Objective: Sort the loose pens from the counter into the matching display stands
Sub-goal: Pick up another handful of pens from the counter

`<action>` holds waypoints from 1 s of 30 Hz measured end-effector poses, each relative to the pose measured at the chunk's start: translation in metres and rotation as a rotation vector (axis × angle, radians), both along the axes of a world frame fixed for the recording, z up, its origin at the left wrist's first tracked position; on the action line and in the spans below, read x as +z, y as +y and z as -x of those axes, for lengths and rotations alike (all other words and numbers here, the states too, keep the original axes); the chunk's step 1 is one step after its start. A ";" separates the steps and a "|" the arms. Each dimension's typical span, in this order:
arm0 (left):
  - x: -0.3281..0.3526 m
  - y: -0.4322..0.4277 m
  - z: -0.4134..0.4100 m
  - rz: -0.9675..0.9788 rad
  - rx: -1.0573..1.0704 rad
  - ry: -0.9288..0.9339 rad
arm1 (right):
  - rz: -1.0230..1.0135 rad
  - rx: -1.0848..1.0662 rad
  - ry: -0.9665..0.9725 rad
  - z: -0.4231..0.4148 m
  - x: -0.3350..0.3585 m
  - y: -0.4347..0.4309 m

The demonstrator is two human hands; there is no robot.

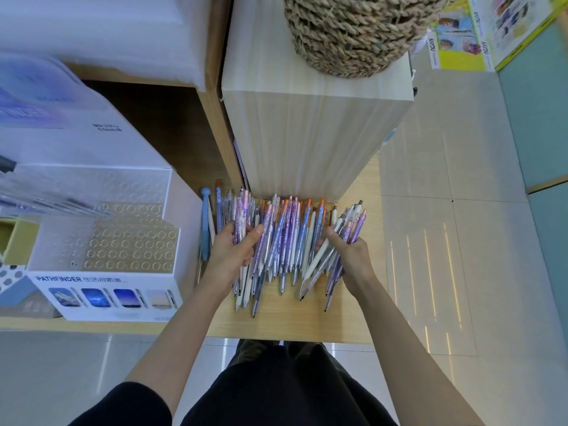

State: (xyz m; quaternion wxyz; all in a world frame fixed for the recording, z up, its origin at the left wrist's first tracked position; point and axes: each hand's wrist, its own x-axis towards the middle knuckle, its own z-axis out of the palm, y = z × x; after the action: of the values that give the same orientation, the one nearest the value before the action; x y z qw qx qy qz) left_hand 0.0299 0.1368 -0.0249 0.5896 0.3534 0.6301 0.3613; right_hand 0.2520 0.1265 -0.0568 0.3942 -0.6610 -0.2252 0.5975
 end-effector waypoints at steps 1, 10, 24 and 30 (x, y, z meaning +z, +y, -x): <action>0.000 -0.001 0.000 0.004 -0.008 -0.004 | 0.004 -0.002 0.020 -0.002 0.001 0.000; 0.022 -0.007 -0.017 0.034 -0.084 -0.121 | -0.018 0.112 0.188 0.012 0.037 0.002; 0.086 -0.059 0.003 -0.286 0.171 -0.228 | -0.198 0.365 0.250 0.085 0.124 0.004; 0.109 -0.085 0.050 -0.322 0.353 -0.202 | -0.253 0.495 0.278 0.145 0.147 -0.009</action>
State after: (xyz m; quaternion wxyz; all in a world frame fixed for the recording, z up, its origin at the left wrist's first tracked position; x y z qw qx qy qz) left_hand -0.0204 0.0521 0.0839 0.5135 0.2894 0.5543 0.5877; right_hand 0.1067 0.1175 0.0902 0.3428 -0.4440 -0.3956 0.7272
